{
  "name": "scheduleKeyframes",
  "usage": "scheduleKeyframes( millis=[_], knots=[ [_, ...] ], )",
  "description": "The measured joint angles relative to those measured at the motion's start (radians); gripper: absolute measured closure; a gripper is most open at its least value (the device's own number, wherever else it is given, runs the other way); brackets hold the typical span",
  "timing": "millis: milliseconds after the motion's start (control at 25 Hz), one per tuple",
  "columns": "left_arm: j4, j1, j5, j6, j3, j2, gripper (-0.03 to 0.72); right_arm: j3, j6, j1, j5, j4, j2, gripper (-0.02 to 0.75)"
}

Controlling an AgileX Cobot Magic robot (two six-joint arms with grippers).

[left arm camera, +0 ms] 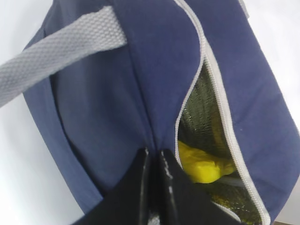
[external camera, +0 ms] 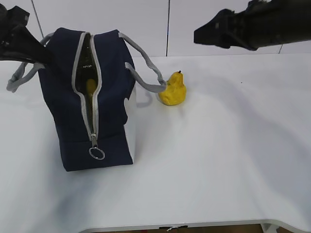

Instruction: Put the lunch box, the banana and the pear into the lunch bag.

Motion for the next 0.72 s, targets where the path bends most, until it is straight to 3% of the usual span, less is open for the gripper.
scheduleKeyframes(
  millis=[320, 720],
  knots=[
    [0.0, 0.0, 0.0, 0.008, 0.0, 0.0, 0.702, -0.089, -0.075, 0.0, -0.016, 0.0, 0.181, 0.178],
    [0.0, 0.0, 0.0, 0.01, 0.0, 0.0, 0.702, -0.237, 0.096, 0.0, -0.006, 0.0, 0.342, 0.178]
  ],
)
